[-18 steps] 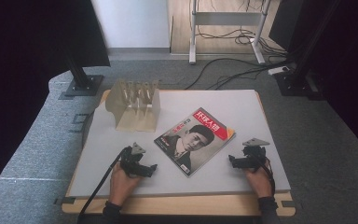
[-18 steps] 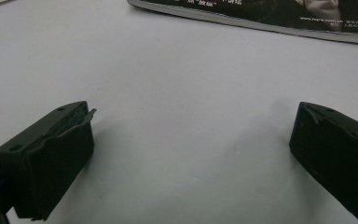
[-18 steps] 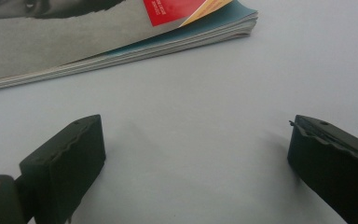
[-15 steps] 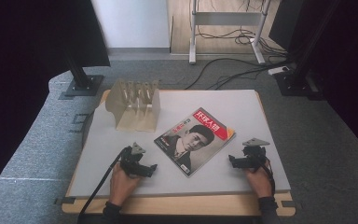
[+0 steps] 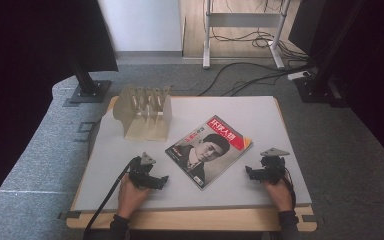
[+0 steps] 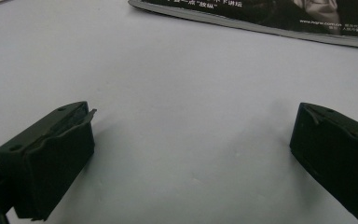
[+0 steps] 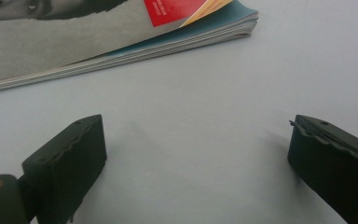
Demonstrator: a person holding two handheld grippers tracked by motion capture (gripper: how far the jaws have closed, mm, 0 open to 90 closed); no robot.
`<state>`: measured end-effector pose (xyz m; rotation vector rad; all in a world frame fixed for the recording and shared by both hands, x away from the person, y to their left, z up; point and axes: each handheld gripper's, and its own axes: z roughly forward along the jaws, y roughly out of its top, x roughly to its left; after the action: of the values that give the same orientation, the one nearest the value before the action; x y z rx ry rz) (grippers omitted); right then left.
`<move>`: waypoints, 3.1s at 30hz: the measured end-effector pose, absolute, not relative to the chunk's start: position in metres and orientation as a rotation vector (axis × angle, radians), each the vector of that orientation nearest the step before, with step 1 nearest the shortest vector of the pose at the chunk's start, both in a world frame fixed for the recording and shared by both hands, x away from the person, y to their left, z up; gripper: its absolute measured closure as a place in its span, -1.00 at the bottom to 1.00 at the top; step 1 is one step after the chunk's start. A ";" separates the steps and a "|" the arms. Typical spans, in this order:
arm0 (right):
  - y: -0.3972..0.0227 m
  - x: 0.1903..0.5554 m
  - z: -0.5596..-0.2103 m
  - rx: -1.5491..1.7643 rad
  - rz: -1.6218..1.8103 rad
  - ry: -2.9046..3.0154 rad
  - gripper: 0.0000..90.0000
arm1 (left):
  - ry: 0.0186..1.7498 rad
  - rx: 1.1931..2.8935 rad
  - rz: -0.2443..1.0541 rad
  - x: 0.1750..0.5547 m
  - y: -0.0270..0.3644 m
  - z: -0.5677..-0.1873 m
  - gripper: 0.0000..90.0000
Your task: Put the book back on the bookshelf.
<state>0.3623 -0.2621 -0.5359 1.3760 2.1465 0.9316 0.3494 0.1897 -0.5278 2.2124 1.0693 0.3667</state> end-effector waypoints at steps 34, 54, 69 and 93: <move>-0.247 0.387 -0.511 1.209 1.013 2.259 -0.97 | 0.789 2.322 0.277 0.427 0.133 -0.482 -1.00; -0.226 0.455 -0.511 1.130 0.947 2.370 -0.97 | 0.769 2.334 0.237 0.458 0.107 -0.508 -1.00; -0.229 0.474 -0.530 1.172 0.983 2.421 -1.00 | 0.796 2.285 0.224 0.459 0.113 -0.528 -1.00; -0.221 0.442 -0.530 1.130 0.999 2.450 -0.98 | 0.784 2.336 0.213 0.425 0.118 -0.524 -1.00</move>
<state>0.4418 -0.2210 -0.5295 1.1300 2.4503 0.9985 0.4253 0.1178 -0.5244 2.3364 0.7838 0.2126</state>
